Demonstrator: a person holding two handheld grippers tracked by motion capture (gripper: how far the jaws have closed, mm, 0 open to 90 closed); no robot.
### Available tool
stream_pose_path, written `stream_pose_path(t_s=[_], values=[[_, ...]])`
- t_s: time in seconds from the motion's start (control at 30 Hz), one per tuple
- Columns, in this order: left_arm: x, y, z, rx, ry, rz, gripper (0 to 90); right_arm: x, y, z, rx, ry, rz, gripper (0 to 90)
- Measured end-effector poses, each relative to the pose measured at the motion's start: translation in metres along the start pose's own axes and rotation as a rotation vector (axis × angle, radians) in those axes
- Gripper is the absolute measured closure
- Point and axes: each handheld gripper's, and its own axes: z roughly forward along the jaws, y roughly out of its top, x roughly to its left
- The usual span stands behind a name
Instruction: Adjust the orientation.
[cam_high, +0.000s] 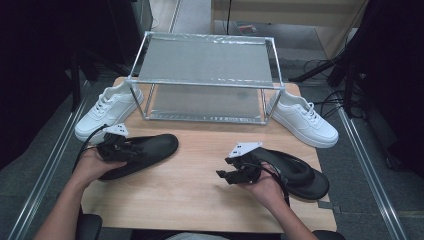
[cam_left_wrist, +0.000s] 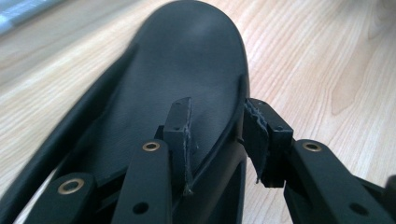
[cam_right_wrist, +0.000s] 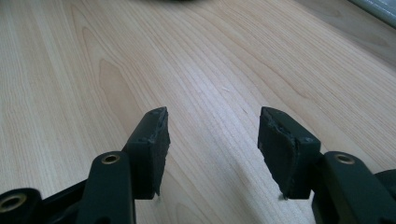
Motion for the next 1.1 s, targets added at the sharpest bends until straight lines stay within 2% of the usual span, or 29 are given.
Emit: stream_pose_path(t_s=[0.1, 0.17, 0.27, 0.37, 0.43, 0.73, 0.83, 0.87, 0.9, 0.93, 1.1], values=[[-0.001, 0.001, 0.004, 0.022, -0.009, 0.003, 64.3, 0.000, 0.000, 0.001, 0.005, 0.000, -0.002, 44.7], [-0.004, 0.004, 0.009, 0.045, -0.013, 0.025, 64.0, 0.001, 0.000, 0.001, 0.008, 0.002, -0.003, 44.7], [-0.004, 0.006, 0.014, 0.055, -0.015, 0.030, 64.4, 0.001, 0.000, 0.002, 0.011, -0.002, -0.005, 44.7], [-0.006, 0.008, 0.018, 0.070, -0.011, 0.051, 64.6, 0.002, 0.000, 0.003, 0.017, -0.003, -0.009, 44.7], [-0.009, 0.011, 0.023, 0.093, -0.008, 0.088, 65.3, 0.002, 0.000, 0.003, 0.020, -0.006, -0.013, 44.7], [-0.012, 0.013, 0.025, 0.103, -0.015, 0.146, 72.4, 0.003, 0.000, 0.005, 0.025, -0.008, -0.023, 44.7], [-0.012, 0.016, 0.023, 0.109, -0.002, 0.133, 78.7, 0.003, 0.000, 0.004, 0.026, -0.007, -0.023, 44.7], [-0.009, 0.017, 0.020, 0.113, -0.007, 0.092, 82.2, 0.003, 0.000, 0.004, 0.022, -0.007, -0.019, 44.6], [-0.008, 0.017, 0.019, 0.106, -0.011, 0.078, 83.2, 0.003, 0.000, 0.004, 0.020, -0.006, -0.017, 44.6], [-0.008, 0.017, 0.019, 0.106, -0.011, 0.078, 83.5, 0.003, 0.000, 0.003, 0.017, -0.005, -0.015, 44.6], [-0.007, 0.020, 0.011, 0.067, -0.026, 0.022, 83.6, 0.001, 0.000, 0.002, 0.011, -0.002, -0.006, 44.5]])
